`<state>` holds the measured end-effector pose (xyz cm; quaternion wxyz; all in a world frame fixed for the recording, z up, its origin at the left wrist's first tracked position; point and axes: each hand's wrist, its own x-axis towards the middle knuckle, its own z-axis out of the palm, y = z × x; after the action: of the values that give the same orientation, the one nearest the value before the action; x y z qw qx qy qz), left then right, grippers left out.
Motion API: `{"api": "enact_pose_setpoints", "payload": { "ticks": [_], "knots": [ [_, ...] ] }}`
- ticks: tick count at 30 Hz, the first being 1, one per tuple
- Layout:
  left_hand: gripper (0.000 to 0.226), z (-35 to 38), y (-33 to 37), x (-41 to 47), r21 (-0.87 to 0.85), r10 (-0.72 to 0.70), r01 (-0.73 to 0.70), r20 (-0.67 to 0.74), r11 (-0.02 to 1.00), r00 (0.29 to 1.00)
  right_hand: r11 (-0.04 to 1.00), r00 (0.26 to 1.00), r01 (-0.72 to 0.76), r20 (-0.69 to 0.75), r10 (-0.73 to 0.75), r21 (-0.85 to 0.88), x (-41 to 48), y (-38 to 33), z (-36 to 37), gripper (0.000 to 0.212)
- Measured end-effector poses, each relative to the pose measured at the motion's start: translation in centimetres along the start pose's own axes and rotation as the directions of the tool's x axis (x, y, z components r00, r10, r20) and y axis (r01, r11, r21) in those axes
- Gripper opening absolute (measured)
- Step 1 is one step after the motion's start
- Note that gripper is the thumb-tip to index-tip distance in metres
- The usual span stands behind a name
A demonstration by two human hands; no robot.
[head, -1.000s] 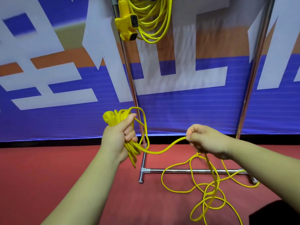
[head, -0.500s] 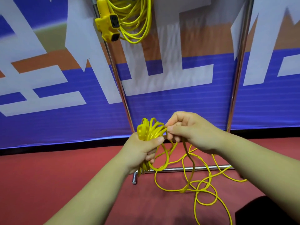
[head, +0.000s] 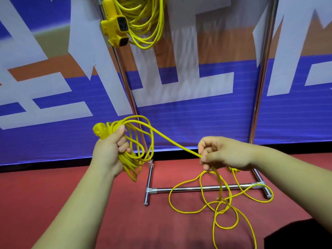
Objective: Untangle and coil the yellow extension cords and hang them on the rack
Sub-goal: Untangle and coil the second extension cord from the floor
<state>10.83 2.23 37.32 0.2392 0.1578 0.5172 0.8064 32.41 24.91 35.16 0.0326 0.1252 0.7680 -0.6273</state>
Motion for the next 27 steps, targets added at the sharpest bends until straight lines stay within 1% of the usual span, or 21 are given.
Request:
{"api": "enact_pose_setpoints", "payload": {
  "ticks": [3,5,7,8,11,12,15,17,20,22,25,27],
  "knots": [
    [0.026,-0.7,-0.6,0.2,0.064,-0.003,0.009,-0.098,0.998,0.995,0.997,0.998,-0.02,-0.057,0.024,0.071,0.3,-0.2,0.5,0.017],
    [0.017,-0.6,-0.8,0.0,0.066,-0.019,0.029,-0.154,0.997,0.988,0.991,0.991,-0.032,-0.125,0.048,0.132,0.7,-0.4,1.1,0.016],
    [0.008,-0.5,-0.7,-0.2,0.068,-0.019,0.031,-0.176,0.997,0.984,0.97,0.972,-0.056,-0.21,0.107,0.237,1.1,-0.8,1.6,0.016],
    [0.007,-0.5,-0.7,-0.4,0.075,-0.015,0.029,-0.171,0.997,0.985,0.953,0.959,-0.075,-0.24,0.149,0.293,1.3,-0.9,1.9,0.016],
    [0.015,0.0,-0.8,-1.2,0.081,-0.022,0.03,-0.093,0.996,0.995,0.904,0.926,-0.148,-0.266,0.27,0.401,1.7,-1.4,2.7,0.015],
    [0.018,0.2,-0.7,-1.5,0.074,-0.033,0.038,-0.06,0.997,0.998,0.904,0.917,-0.169,-0.273,0.29,0.392,1.8,-1.5,2.9,0.015],
    [0.021,1.1,-0.5,-2.3,0.064,-0.055,0.053,0.024,0.996,0.998,0.943,0.9,-0.204,-0.328,0.287,0.263,1.8,-2.1,3.2,0.019],
    [0.02,1.8,-0.5,-3.0,0.075,-0.066,0.061,0.079,0.995,0.995,0.947,0.901,-0.201,-0.332,0.279,0.25,1.7,-2.4,3.1,0.02],
    [0.023,2.6,-0.8,-3.8,0.13,-0.079,0.061,0.138,0.99,0.987,0.935,0.904,-0.187,-0.319,0.283,0.301,1.6,-2.6,2.9,0.017],
    [0.025,3.1,-1.2,-4.3,0.182,-0.09,0.061,0.156,0.981,0.984,0.93,0.905,-0.162,-0.326,0.273,0.33,1.5,-2.7,2.6,0.015],
    [0.02,3.9,-1.9,-4.9,0.243,-0.127,0.081,0.179,0.967,0.976,0.911,0.894,-0.116,-0.357,0.269,0.397,1.4,-2.9,2.4,0.01],
    [0.018,4.5,-2.4,-5.2,0.292,-0.154,0.101,0.164,0.951,0.974,0.89,0.887,-0.092,-0.37,0.277,0.446,1.3,-3.1,2.4,0.007]
  ]
}}
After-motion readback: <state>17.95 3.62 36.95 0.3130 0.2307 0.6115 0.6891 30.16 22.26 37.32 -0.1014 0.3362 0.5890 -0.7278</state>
